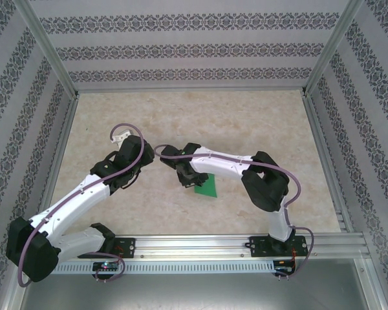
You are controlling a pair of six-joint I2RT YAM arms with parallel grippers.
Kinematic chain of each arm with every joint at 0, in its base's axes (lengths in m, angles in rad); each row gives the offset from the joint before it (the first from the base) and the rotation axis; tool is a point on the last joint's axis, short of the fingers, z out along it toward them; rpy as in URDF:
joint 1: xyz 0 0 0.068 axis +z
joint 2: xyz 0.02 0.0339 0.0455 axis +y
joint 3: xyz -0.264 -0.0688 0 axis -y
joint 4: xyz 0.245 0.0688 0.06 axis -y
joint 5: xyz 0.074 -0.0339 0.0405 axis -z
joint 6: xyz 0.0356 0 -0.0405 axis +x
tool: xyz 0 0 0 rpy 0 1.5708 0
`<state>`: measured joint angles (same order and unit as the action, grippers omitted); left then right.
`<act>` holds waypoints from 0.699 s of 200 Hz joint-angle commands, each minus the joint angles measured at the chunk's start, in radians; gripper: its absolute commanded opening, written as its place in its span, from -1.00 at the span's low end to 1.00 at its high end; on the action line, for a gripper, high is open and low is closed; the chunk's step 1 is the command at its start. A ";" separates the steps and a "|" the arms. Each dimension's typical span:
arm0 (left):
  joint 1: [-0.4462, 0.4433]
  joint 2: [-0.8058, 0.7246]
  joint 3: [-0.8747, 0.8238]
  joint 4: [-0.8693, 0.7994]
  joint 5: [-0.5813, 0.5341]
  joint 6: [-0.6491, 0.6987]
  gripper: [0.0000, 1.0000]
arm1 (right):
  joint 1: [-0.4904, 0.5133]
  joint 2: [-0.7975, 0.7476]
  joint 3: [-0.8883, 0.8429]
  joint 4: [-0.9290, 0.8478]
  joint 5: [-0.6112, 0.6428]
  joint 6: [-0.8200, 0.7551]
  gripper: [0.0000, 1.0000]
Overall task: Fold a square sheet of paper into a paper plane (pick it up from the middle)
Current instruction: Turn over the paper at the center of the table.
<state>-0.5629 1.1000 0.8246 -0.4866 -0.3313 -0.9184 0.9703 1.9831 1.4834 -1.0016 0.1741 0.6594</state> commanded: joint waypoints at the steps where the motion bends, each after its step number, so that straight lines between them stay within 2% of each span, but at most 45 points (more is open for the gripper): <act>1: 0.013 -0.014 -0.002 -0.012 -0.006 -0.007 -0.04 | -0.030 -0.141 -0.116 0.237 -0.170 0.020 -0.28; 11: 0.012 -0.001 -0.002 0.008 0.022 0.002 -0.01 | -0.058 -0.218 -0.201 0.346 -0.229 0.034 -0.09; 22: 0.012 0.023 0.006 0.029 0.066 0.013 0.00 | -0.099 -0.297 -0.295 0.443 -0.281 0.055 -0.01; 38: 0.013 0.083 0.026 0.075 0.167 0.041 -0.01 | -0.158 -0.390 -0.399 0.523 -0.314 0.072 0.01; 65: 0.005 0.255 0.089 0.166 0.461 0.103 -0.12 | -0.261 -0.512 -0.570 0.616 -0.337 0.090 0.02; 79: -0.017 0.361 0.134 0.178 0.570 0.110 -0.28 | -0.324 -0.555 -0.678 0.715 -0.402 0.114 0.01; 93: -0.053 0.456 0.168 0.195 0.627 0.117 -0.37 | -0.379 -0.587 -0.770 0.812 -0.454 0.139 0.01; 111: -0.086 0.544 0.209 0.198 0.646 0.119 -0.44 | -0.434 -0.598 -0.847 0.898 -0.521 0.159 0.00; 140: -0.100 0.662 0.279 0.165 0.653 0.134 -0.50 | -0.456 -0.586 -0.898 0.966 -0.564 0.166 -0.01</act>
<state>-0.6518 1.6989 1.0325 -0.3317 0.2584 -0.8188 0.5217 1.4067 0.6109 -0.1982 -0.2951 0.7956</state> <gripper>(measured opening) 0.267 0.496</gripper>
